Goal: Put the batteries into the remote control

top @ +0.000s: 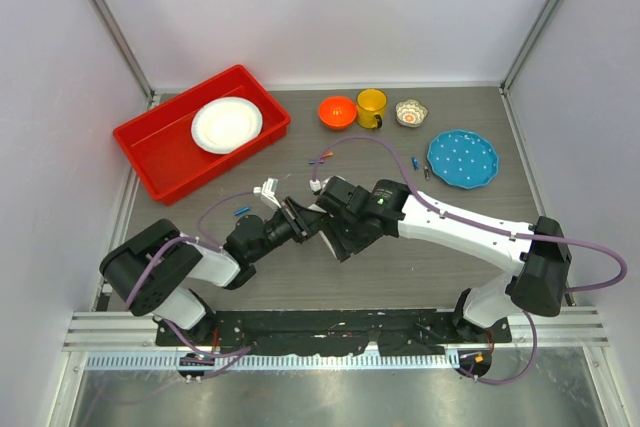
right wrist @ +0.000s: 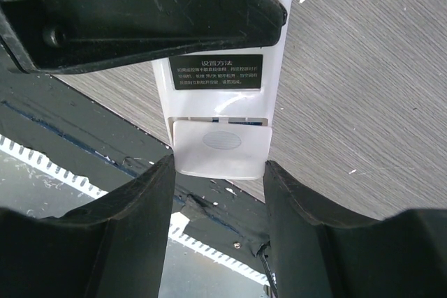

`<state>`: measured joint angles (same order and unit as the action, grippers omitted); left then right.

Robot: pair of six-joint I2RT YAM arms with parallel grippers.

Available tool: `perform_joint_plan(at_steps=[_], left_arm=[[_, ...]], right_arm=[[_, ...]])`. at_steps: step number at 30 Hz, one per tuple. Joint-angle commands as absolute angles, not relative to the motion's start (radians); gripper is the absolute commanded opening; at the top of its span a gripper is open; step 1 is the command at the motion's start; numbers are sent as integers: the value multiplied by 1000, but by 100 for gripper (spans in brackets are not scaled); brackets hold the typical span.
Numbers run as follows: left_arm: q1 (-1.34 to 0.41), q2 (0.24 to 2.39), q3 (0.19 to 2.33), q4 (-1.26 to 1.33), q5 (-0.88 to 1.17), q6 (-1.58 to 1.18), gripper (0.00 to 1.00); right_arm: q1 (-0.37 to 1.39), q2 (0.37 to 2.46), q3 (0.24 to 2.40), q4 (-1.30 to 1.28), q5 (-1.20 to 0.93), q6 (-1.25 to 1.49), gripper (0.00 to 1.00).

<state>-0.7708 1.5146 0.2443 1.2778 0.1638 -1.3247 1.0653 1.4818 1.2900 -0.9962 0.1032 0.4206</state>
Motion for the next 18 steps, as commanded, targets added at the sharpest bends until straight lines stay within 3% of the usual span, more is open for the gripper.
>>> perform_joint_plan(at_steps=[1, 18], left_arm=[[-795, 1483, 259, 1546, 187, -1309, 0], [-824, 1482, 264, 1546, 183, -1298, 0]], right_arm=[[1069, 1482, 1302, -957, 118, 425, 1], [1069, 1491, 1335, -965, 150, 437, 1]])
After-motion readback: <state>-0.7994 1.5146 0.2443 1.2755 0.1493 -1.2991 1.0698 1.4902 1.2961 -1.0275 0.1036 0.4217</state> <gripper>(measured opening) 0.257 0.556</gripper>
